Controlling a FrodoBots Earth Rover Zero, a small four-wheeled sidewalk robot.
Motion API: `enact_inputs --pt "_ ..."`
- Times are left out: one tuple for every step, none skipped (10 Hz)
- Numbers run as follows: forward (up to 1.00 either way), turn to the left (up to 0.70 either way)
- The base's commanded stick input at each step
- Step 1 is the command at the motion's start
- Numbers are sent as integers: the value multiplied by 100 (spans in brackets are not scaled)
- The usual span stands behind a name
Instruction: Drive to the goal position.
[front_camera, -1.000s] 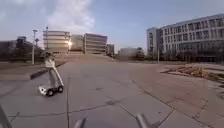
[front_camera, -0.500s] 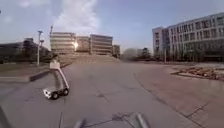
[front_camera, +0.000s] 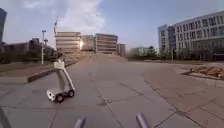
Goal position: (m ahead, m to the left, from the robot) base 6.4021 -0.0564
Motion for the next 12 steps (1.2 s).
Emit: enact_inputs --pt "70 14" --pt "70 13" --pt "70 4" --pt "70 0" --pt "70 0" --pt "70 0" --pt "70 -14" --pt "70 -14" --pt "70 -14" --pt "70 -14" --pt "70 -14" --pt "70 -14"
